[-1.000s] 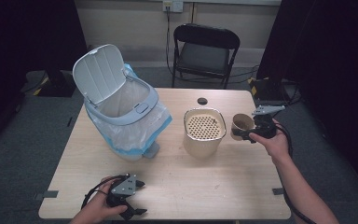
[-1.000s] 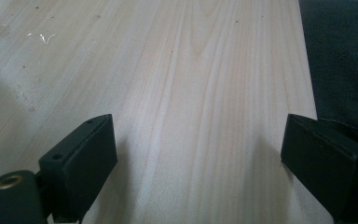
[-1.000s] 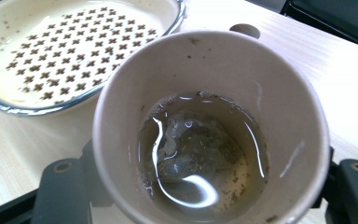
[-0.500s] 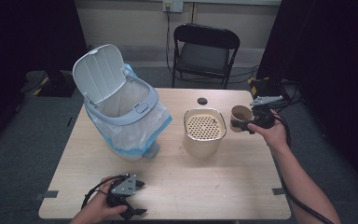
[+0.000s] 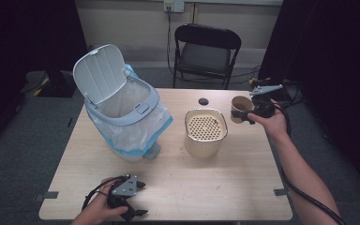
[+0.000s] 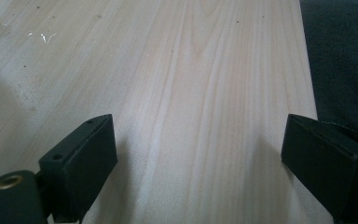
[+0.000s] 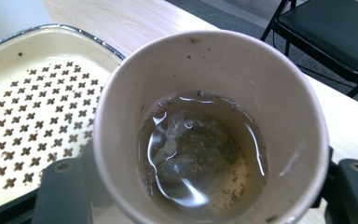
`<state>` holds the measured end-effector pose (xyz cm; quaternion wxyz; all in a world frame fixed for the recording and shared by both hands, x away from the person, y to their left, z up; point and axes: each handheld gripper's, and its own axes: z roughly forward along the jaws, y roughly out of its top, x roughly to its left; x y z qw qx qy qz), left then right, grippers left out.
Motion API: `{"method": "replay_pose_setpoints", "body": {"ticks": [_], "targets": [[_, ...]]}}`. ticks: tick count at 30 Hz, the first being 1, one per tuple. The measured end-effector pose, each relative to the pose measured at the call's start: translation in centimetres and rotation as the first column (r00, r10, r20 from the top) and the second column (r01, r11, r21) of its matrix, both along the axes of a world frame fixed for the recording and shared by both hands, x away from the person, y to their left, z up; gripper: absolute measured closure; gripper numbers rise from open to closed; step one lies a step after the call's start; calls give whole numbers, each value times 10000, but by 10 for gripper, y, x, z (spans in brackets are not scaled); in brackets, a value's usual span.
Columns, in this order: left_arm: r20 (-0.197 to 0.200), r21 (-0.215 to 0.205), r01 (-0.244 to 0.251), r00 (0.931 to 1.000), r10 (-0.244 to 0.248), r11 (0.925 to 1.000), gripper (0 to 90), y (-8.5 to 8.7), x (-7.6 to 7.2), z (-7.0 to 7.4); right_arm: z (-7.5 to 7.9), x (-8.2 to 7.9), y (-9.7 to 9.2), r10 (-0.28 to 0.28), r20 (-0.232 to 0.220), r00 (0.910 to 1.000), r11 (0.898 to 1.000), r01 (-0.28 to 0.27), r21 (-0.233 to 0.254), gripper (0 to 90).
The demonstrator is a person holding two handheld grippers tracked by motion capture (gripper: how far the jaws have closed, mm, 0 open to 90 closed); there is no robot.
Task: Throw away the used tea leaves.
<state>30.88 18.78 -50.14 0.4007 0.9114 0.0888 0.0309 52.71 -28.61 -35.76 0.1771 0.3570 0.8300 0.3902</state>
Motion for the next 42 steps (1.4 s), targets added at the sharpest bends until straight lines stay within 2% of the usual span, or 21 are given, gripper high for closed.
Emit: {"method": "replay_pose_setpoints", "body": {"ticks": [1, 7, 10, 13, 25, 28, 30, 31, 33, 35, 36, 39, 40, 41, 42], "targets": [[109, 36, 26, 9999, -26, 10000, 98, 0, 1, 0, 1, 1, 1, 35, 32, 10000, 10000, -35, -51, 289], [56, 23, 40, 10000, -40, 10000, 97, 0, 1, 0, 8, 8, 8, -8, 169, 9999, 10000, 9, -73, 290], [88, 28, 39, 10000, -40, 10000, 97, 0, 1, 0, 9, 10, 11, -66, 329, 9994, 9996, 74, -258, 290], [95, 29, 36, 9999, -36, 10000, 97, 0, 1, 0, 12, 13, 18, -126, 638, 9979, 9988, 156, -474, 291], [89, 28, 36, 10000, -36, 10000, 97, 0, 1, 0, 20, 15, 37, -88, 1411, 9900, 9959, 215, -881, 295], [89, 25, 40, 10000, -40, 10000, 96, 0, 1, 0, 23, 14, 41, -100, 1807, 9835, 9938, 299, -1075, 296], [44, 14, 40, 10000, -40, 10000, 96, 0, 0, 0, 24, 14, 41, -120, 1888, 9819, 9925, 346, -1170, 296], [48, 17, 41, 10000, -41, 10000, 97, 0, 0, 0, 25, 14, 43, -87, 2105, 9776, 9904, 375, -1333, 297], [86, 27, 41, 10000, -41, 10000, 97, 0, 1, 0, 25, 14, 44, -74, 2179, 9760, 9890, 394, -1428, 297], [49, 29, 31, 10000, -31, 10000, 97, 0, 0, 0, 25, 12, 48, 12, 2538, 9673, 9846, 432, -1691, 299], [49, 29, 31, 10000, -31, 10000, 96, 0, 0, 0, 25, 12, 48, 12, 2538, 9673, 9846, 432, -1691, 299], [45, 36, 24, 10000, -24, 10000, 97, 0, 0, 0, 26, 9, 52, 216, 2881, 9574, 9779, 397, -2052, 300], [45, 36, 24, 10000, -24, 10000, 96, 0, 0, 0, 26, 9, 52, 216, 2881, 9574, 9779, 397, -2052, 300], [49, 29, 33, 10000, -33, 10000, 97, 0, 0, 0, 25, 7, 54, 356, 3098, 9501, 9722, 388, -2308, 301], [49, 27, 31, 10000, -31, 10000, 97, 0, 0, 0, 25, 6, 55, 397, 3198, 9467, 9690, 416, -2434, 301]]}}
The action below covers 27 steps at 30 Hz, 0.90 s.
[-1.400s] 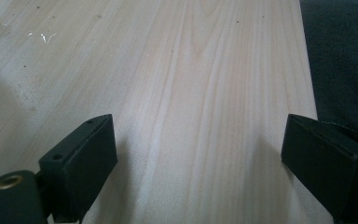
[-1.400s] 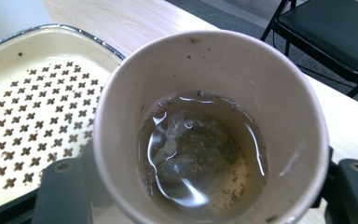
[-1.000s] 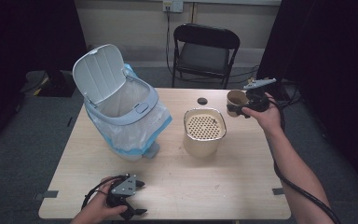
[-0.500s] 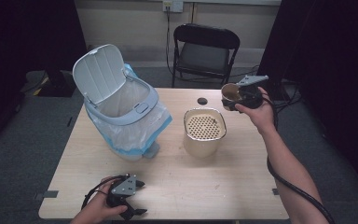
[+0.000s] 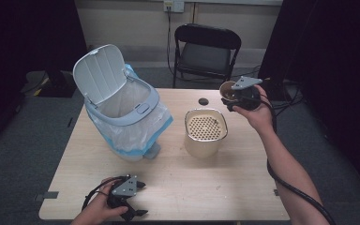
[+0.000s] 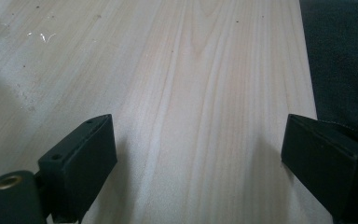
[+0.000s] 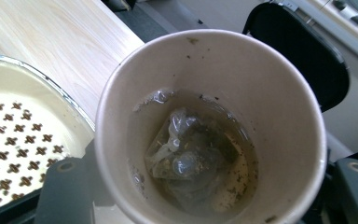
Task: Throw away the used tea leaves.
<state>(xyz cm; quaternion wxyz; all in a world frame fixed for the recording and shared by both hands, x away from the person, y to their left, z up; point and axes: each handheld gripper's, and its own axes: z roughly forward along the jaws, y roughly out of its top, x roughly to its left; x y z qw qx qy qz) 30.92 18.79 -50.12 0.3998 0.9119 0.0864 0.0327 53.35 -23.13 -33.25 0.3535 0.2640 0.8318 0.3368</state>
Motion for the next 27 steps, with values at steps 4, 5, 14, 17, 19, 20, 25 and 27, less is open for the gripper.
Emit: {"method": "replay_pose_setpoints", "body": {"ticks": [4, 5, 14, 17, 19, 20, 25, 27], "targets": [[50, 27, 9, 10000, -9, 10000, 97, 0, 0, 0, 1, -6, 6, 161, 775, 9969, 9965, -97, -827, 305], [49, 37, 7, 10000, -8, 10000, 97, 0, 0, 0, 1, -8, 7, 168, 910, 9957, 9958, -84, -916, 305], [16, 25, -2, 10000, 2, 10000, 97, 0, 0, 0, -4, -20, 23, 779, 2102, 9746, 9451, -51, -3267, 306], [21, 16, 11, 10000, -11, 10000, 97, 0, 0, 0, -8, -27, 29, 1157, 2676, 9566, 8961, 157, -4436, 307], [60, 23, 9, 10000, -9, 10000, 96, 0, 0, 0, -10, -29, 31, 1247, 2806, 9517, 8818, 234, -4710, 307], [20, 17, 10, 10000, -10, 10000, 96, 0, 0, 0, -11, -31, 33, 1418, 2933, 9454, 8659, 251, -4996, 308], [19, 16, 15, 10000, -15, 10000, 96, 0, 0, 0, -24, -40, 43, 2664, 3915, 8808, 6929, 1074, -7130, 308], [17, 23, 0, 10000, 0, 10000, 97, 0, 0, 0, -25, -42, 44, 2745, 4074, 8710, 6761, 1264, -7259, 307]]}}
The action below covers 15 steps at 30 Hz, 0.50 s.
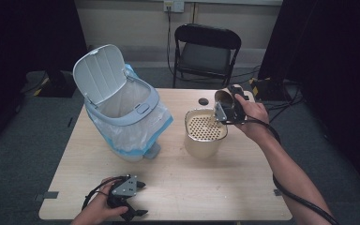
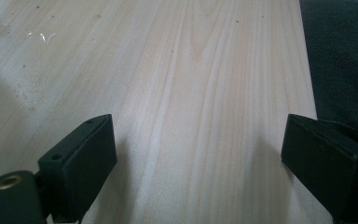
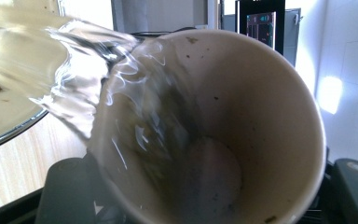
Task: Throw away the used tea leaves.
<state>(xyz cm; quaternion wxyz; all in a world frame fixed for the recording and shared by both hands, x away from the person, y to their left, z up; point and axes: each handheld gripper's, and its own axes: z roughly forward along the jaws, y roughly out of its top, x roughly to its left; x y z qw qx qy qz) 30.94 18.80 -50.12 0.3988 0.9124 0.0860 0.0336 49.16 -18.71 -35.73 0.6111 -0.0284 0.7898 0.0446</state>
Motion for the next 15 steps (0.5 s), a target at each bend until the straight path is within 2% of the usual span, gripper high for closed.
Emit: {"method": "replay_pose_setpoints", "body": {"ticks": [1, 2, 3, 4, 5, 6, 7, 8, 9, 10, 11, 12, 13, 14, 15], "targets": [[0, 0, 0, 10000, 0, 10000, 96, 0, 0, 0, 0, 0, 0, 0, 0, 10000, 10000, 0, 0, 307], [0, -2, 0, 10000, 0, 10000, 96, 0, 0, 0, -2, -1, 0, 26, 314, 9995, 9997, -19, -239, 307], [43, -1, 7, 10000, -7, 10000, 97, 0, 0, 0, -7, -6, 4, 168, 1279, 9916, 9887, 25, -1497, 307], [45, 4, 10, 10000, -10, 10000, 97, 0, 0, 0, -7, -6, 4, 168, 1279, 9916, 9887, 25, -1497, 307], [44, 4, 4, 10000, -4, 10000, 97, 0, 0, 0, -12, -10, 7, 524, 2108, 9761, 9652, 46, -2615, 307], [47, 5, 5, 10000, -5, 10000, 96, 0, 0, 0, -13, -11, 9, 700, 2392, 9685, 9532, 58, -3021, 307], [7, -4, 10, 10000, -10, 10000, 97, 0, 0, 0, -14, -12, 10, 899, 2821, 9552, 9356, 162, -3528, 307], [7, -4, 10, 10000, -10, 10000, 96, 0, 0, 0, -14, -13, 11, 1043, 3084, 9455, 9261, 208, -3768, 306], [50, -6, 12, 10000, -12, 10000, 97, 0, 0, 0, -14, -14, 13, 1100, 3201, 9410, 9170, 282, -3979, 305], [50, -6, 12, 10000, -12, 10000, 97, 0, 0, 0, -14, -14, 13, 1100, 3201, 9410, 9170, 282, -3979, 305], [43, -5, 11, 10000, -11, 10000, 96, 0, 0, 0, -11, -13, 15, 987, 2879, 9526, 9320, 129, -3621, 303], [46, -4, 14, 10000, -14, 10000, 96, 0, 0, 0, -9, -13, 15, 713, 2459, 9667, 9531, 68, -3027, 302], [46, -4, 14, 10000, -14, 10000, 96, 0, 0, 0, -9, -13, 15, 713, 2459, 9667, 9531, 68, -3027, 302], [2, -16, 11, 10000, -11, 10000, 97, 0, 0, 0, -4, -9, 14, 268, 1693, 9852, 9782, 90, -2074, 300], [2, -16, 11, 10000, -11, 10000, 96, 0, 0, 0, -1, -7, 13, 81, 1066, 9943, 9892, 76, -1463, 300]]}}
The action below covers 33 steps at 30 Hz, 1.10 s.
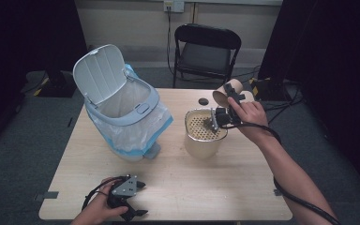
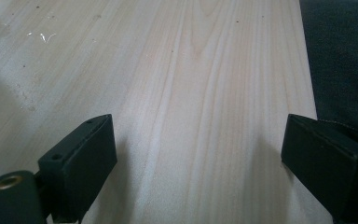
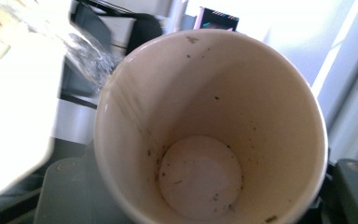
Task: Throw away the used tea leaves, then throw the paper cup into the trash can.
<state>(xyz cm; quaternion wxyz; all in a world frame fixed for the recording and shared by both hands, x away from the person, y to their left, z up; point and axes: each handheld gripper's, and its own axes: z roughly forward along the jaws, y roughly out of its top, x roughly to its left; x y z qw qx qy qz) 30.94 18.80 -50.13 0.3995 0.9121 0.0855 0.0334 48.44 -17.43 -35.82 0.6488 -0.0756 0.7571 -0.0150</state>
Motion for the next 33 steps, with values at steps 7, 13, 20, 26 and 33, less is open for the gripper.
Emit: {"method": "replay_pose_setpoints", "body": {"ticks": [7, 13, 20, 26, 33], "targets": [[46, 27, -3, 10000, 3, 10000, 97, 0, 0, 0, 11, 16, -18, 23, -3745, 9272, 9039, 1583, 3974, 292], [33, -11, -3, 10000, 3, 10000, 96, 0, 0, 0, 16, 26, -30, 835, -5425, 8359, 7683, 2927, 5692, 288], [29, -11, -4, 10000, 4, 10000, 96, 0, 0, 0, 21, 33, -39, 1470, -6522, 7436, 6377, 4328, 6372, 287], [34, -7, -1, 10000, 1, 10000, 96, 0, 0, 0, 28, 36, -43, 1831, -6799, 7100, 5769, 4824, 6591, 287], [24, -6, 0, 10000, 0, 10000, 96, 0, 0, 0, 32, 37, -39, 2069, -6964, 6872, 5527, 5052, 6627, 286]]}}
